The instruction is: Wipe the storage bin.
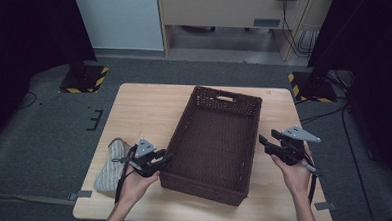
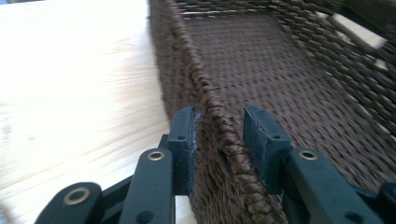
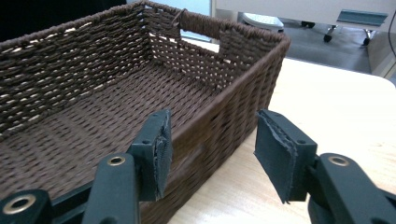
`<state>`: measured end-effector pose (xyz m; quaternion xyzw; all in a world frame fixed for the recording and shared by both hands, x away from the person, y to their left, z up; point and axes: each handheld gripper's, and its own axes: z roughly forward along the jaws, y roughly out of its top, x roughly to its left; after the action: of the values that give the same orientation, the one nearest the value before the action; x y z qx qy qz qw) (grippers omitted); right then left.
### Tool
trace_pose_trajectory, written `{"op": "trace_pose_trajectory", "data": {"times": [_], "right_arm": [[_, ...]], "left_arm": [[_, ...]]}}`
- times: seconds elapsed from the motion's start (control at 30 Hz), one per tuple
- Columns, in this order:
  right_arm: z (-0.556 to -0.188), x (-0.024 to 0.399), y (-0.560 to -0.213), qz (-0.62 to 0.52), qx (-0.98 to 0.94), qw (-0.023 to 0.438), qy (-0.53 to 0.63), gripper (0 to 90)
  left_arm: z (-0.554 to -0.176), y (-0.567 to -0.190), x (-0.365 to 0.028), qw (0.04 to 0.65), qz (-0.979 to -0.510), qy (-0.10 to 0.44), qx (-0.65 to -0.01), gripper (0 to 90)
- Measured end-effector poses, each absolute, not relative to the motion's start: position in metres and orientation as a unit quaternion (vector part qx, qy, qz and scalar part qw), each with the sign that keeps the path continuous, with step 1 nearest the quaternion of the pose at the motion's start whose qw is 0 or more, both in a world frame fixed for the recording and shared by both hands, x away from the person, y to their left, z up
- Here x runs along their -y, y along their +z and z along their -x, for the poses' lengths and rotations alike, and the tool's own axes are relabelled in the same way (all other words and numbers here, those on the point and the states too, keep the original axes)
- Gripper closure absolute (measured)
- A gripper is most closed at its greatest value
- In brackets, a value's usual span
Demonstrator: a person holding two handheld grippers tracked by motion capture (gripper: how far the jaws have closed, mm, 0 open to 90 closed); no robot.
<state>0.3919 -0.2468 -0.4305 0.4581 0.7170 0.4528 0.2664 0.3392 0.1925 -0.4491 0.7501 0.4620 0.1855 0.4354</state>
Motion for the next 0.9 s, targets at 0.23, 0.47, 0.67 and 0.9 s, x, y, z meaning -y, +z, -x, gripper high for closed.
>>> {"op": "trace_pose_trajectory", "data": {"times": [0.23, 0.47, 0.67, 0.9], "right_arm": [[-0.404, 0.240, -0.437, -0.466, -0.711, 0.264, 0.456, 45.6], [-0.417, 0.227, -0.437, -0.469, -0.702, 0.274, 0.460, 43.7], [-0.422, 0.218, -0.445, -0.465, -0.721, 0.285, 0.428, 44.2], [-0.416, 0.217, -0.443, -0.450, -0.744, 0.274, 0.411, 48.3]], "left_arm": [[-0.350, -0.451, -0.216, 0.450, -0.724, 0.199, -0.484, 55.8], [-0.330, -0.446, -0.222, 0.443, -0.724, 0.209, -0.486, 55.8], [-0.336, -0.448, -0.222, 0.445, -0.726, 0.195, -0.487, 59.6], [-0.354, -0.449, -0.230, 0.446, -0.717, 0.199, -0.498, 59.5]]}}
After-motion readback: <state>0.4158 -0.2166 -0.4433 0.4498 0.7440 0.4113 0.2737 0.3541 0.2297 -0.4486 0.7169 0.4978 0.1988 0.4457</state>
